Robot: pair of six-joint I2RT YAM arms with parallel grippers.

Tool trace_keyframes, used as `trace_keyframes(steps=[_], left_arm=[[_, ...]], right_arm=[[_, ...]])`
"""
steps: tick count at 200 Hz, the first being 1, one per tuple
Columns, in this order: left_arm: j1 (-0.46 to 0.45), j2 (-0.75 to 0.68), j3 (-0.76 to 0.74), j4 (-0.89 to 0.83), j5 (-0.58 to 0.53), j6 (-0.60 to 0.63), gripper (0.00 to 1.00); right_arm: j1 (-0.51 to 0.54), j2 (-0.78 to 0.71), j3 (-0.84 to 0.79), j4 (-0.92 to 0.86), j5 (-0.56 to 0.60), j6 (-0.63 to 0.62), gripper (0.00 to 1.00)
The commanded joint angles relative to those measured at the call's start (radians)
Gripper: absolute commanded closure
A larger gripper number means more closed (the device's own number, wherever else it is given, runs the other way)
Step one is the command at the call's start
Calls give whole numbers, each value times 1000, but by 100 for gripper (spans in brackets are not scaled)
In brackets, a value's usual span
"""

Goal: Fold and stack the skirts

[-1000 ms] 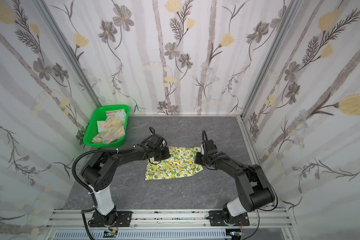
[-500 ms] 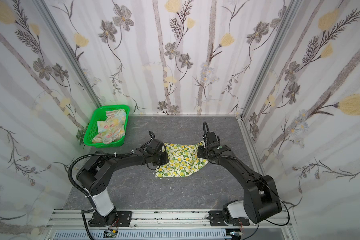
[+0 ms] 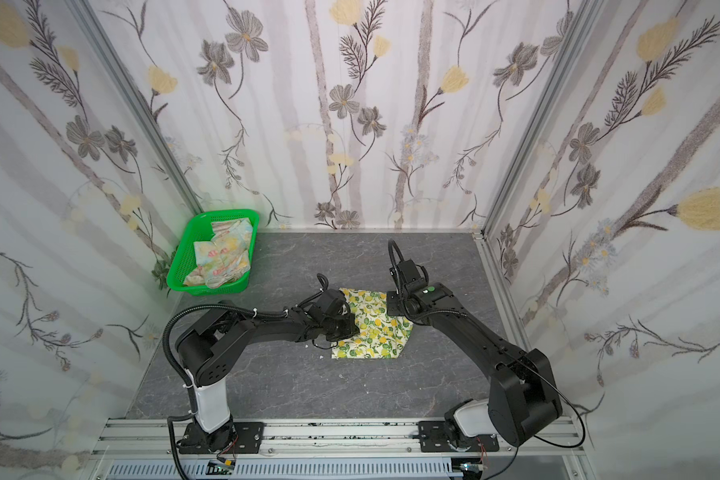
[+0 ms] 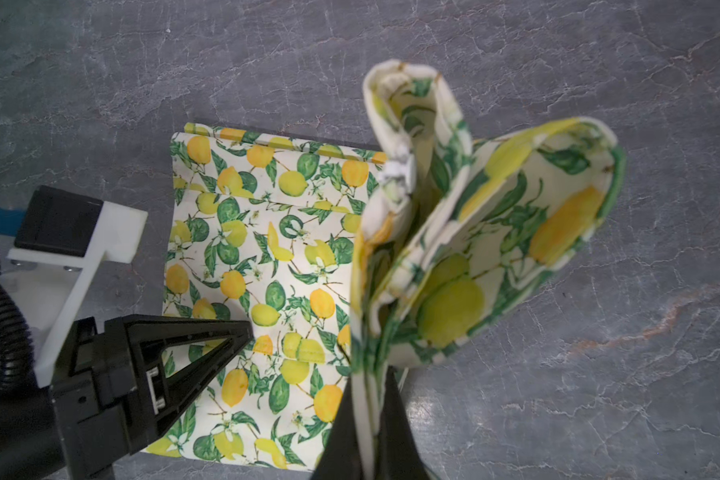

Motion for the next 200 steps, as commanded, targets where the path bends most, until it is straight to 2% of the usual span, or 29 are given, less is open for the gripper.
trace_keyframes(steps=[1,30,54,84,111,159,200], left_arm=[[-12,8,9,0,-9,-24,93],[-9,-25,-3,10,-15,-23,93],[3,-111,-52,7,1,-28,93],[46,-235,-147,1,18,-29,90],[94,-290,-209,-9,13,-22,90],[185,-298,-236,-21,5,26,90],[196,-246,-244,-22,8,50,92]], right_arm=[[38,22,26,11,13,30,100],[75,25,24,33,-6,56,100],[83,25,13,35,0,61,100],[83,24,4,28,30,54,100],[83,25,-1,12,71,42,100],[76,10,-12,-15,105,28,100],[51,-4,-17,-38,127,13,100]])
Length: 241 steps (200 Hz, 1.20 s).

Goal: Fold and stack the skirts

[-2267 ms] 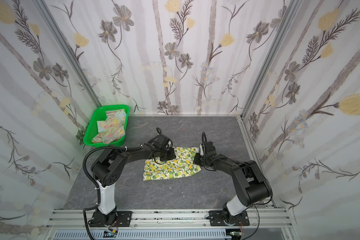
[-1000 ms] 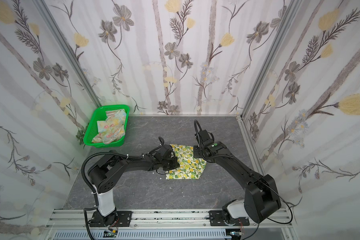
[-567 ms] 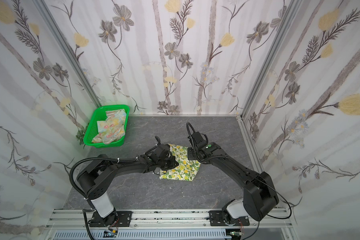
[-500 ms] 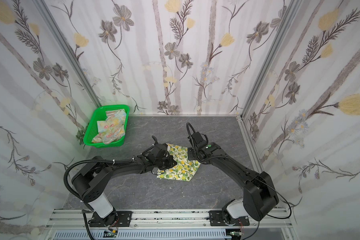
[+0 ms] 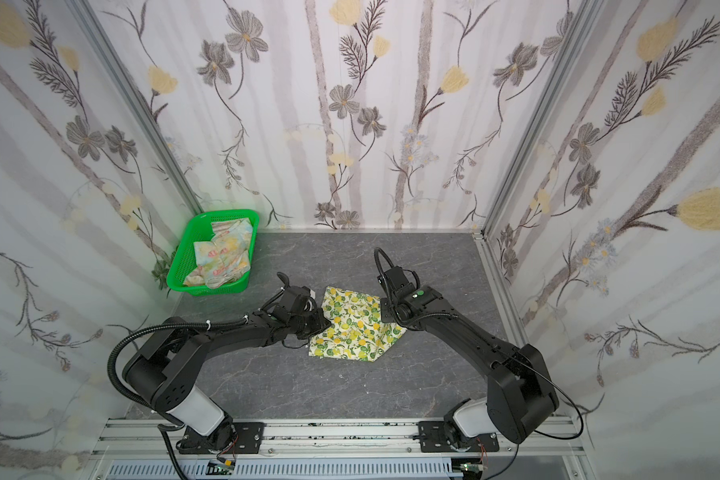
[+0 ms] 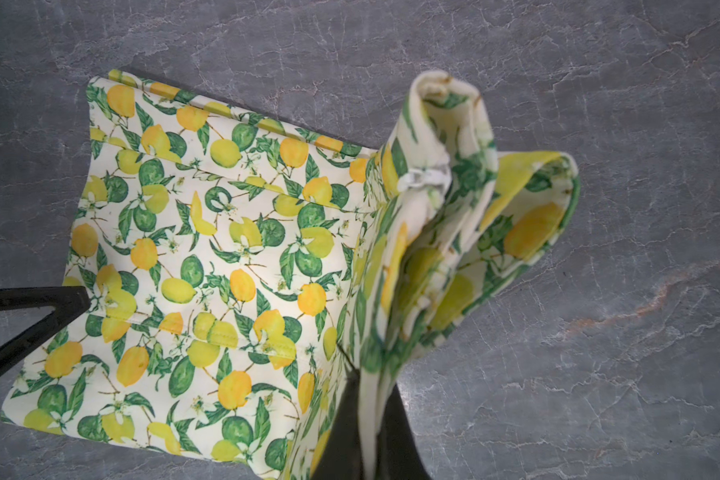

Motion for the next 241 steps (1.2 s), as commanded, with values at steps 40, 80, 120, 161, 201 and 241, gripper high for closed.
trace_keyframes(steps=[40,80,120,161,201,241], left_arm=[[-25,41,-22,-3,-17,21,92],[-149,127,44,6,-46,-36,94],[-225,223,41,186,-21,-167,96],[-272,272,104,206,-43,-182,97],[-278,277,99,213,-51,-188,97],[-285,266,88,228,-60,-200,98]], right_arm=[[-49,-30,6,-11,44,-37,100],[-59,-31,30,-27,42,-61,100],[-27,-27,50,-17,1,-46,100],[63,15,52,42,-53,18,100],[121,104,31,112,-83,80,100],[134,125,-17,179,-112,134,100]])
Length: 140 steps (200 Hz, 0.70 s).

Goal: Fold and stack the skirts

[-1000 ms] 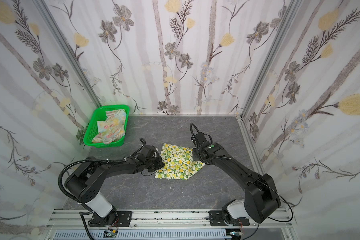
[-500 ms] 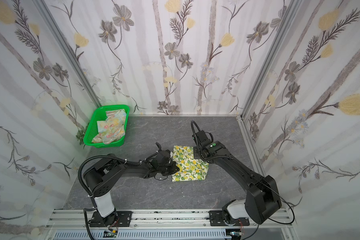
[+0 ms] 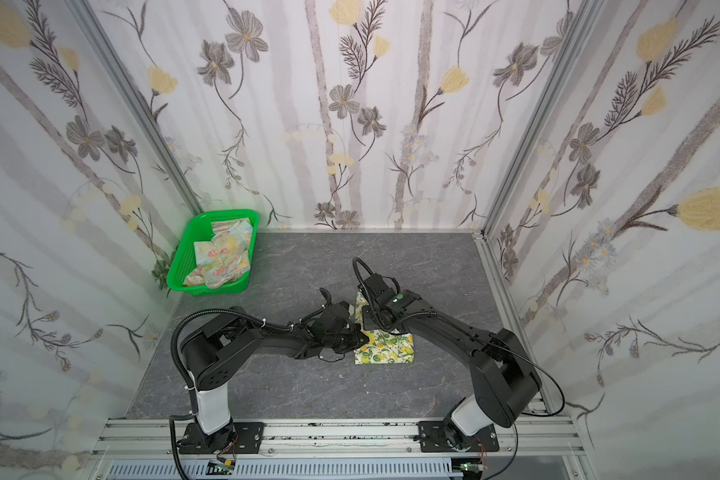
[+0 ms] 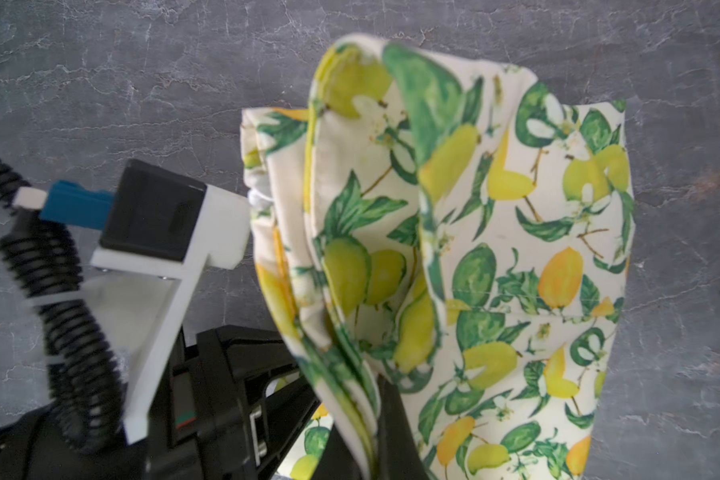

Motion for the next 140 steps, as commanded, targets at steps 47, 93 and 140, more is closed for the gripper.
trace_keyframes(steps=[47,93,140], left_arm=[[-31,-11,-24,-51,-42,-41,98],[-47,-13,-42,-30,-47,-75,100],[-51,-29,-42,-26,-56,-71,100]], right_arm=[[-2,27,-34,110,-9,110,100],[-35,39,-44,129,-16,146,100],[-45,55,-57,153,-43,155,100]])
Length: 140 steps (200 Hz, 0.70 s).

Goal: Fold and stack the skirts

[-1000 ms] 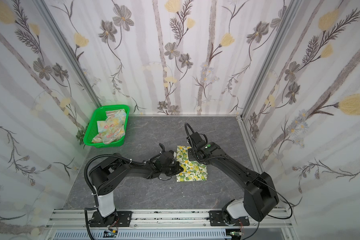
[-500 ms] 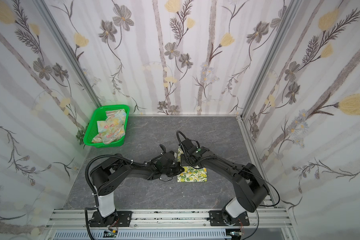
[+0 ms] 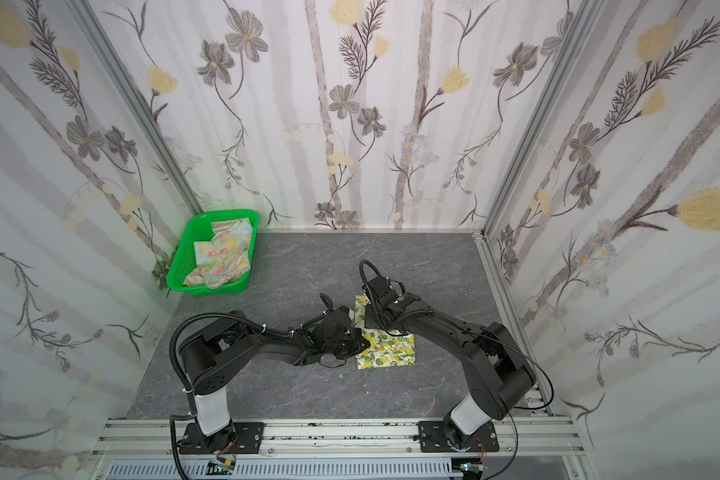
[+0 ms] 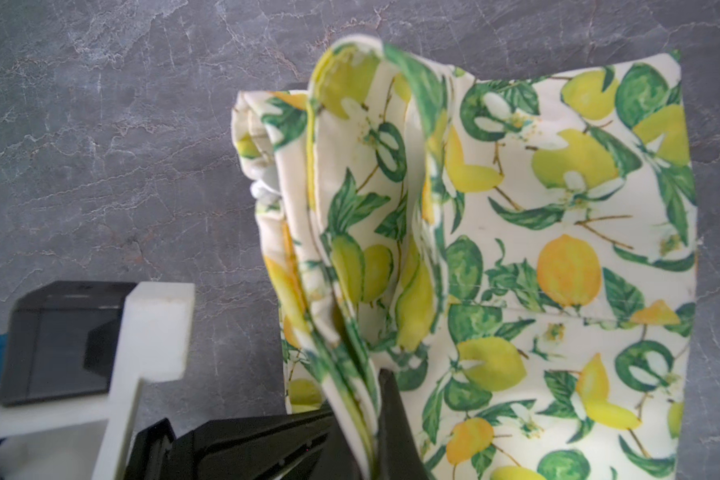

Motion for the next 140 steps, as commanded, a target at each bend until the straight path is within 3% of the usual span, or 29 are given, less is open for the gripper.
trace_keyframes(steps=[1,121,140], left_arm=[[-2,-7,-5,-58,-15,-11,100],[-19,-5,-2,-53,-30,-17,100],[-20,-10,-4,-53,-34,-17,100]], right_arm=[[-1,10,-4,51,-17,20,100],[-1,73,-1,134,-87,59,100],[-2,80,-7,148,-96,64,89]])
